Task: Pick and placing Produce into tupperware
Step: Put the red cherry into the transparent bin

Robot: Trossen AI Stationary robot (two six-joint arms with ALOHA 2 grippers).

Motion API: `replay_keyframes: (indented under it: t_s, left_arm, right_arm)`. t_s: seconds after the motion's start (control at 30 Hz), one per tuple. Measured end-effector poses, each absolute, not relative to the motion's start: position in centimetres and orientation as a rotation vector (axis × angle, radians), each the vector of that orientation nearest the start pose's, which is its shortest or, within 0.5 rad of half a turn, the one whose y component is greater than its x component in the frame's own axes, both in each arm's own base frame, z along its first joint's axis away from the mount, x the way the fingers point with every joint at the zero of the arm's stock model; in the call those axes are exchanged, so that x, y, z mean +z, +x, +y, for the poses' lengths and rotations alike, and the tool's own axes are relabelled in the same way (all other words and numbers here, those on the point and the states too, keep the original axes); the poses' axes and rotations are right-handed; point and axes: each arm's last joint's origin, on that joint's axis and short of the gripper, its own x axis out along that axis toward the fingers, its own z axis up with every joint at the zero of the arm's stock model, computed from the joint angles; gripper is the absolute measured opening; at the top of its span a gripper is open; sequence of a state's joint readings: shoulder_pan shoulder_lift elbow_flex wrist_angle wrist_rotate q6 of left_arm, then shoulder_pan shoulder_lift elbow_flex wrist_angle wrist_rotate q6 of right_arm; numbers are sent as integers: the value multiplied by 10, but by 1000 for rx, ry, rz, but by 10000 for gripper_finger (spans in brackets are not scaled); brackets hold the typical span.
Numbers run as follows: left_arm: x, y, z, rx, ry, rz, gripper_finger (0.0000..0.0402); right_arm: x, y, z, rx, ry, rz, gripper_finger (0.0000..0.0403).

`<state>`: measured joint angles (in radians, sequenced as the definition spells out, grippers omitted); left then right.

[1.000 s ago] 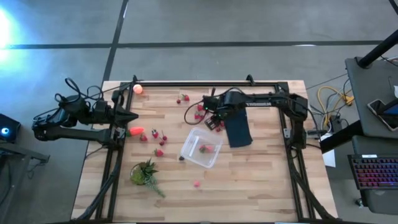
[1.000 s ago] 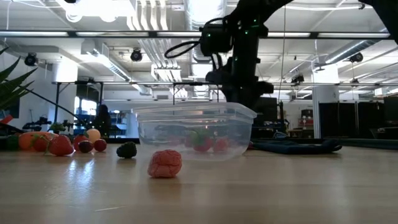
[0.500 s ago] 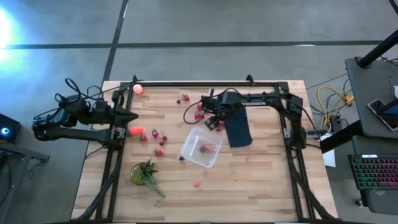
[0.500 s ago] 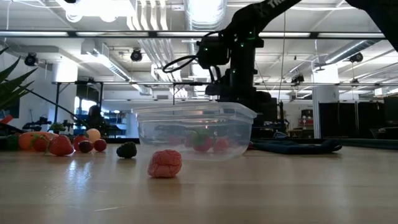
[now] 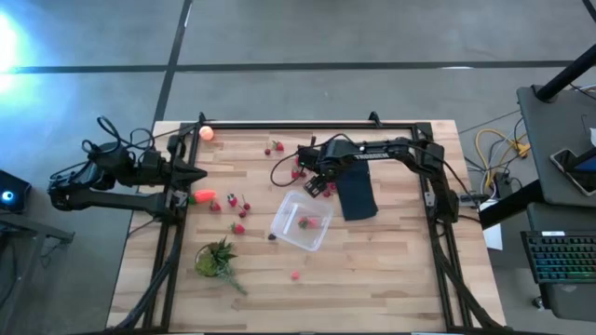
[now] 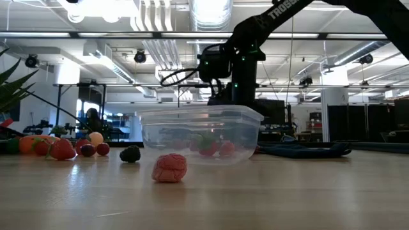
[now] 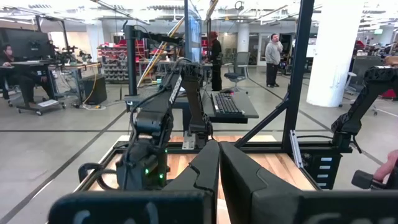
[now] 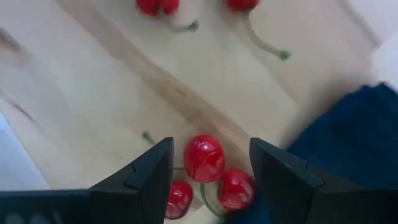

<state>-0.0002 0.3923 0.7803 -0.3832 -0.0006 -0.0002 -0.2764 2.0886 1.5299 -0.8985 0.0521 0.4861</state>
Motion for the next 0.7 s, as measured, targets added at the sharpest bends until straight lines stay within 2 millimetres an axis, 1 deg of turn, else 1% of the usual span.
replay_keyframes:
  t_s: [0.1,0.27,0.7]
  left_arm:
    - [353,77,0,0,0,-5,0]
    - [353,77,0,0,0,-5,0]
    - [353,77,0,0,-1,-5,0]
  right_arm:
    - [150,386,-111,-606,543,1395,200]
    - [149,388,-108,-590,524,1397,187]
    - [149,391,-102,-569,546,1388,123]
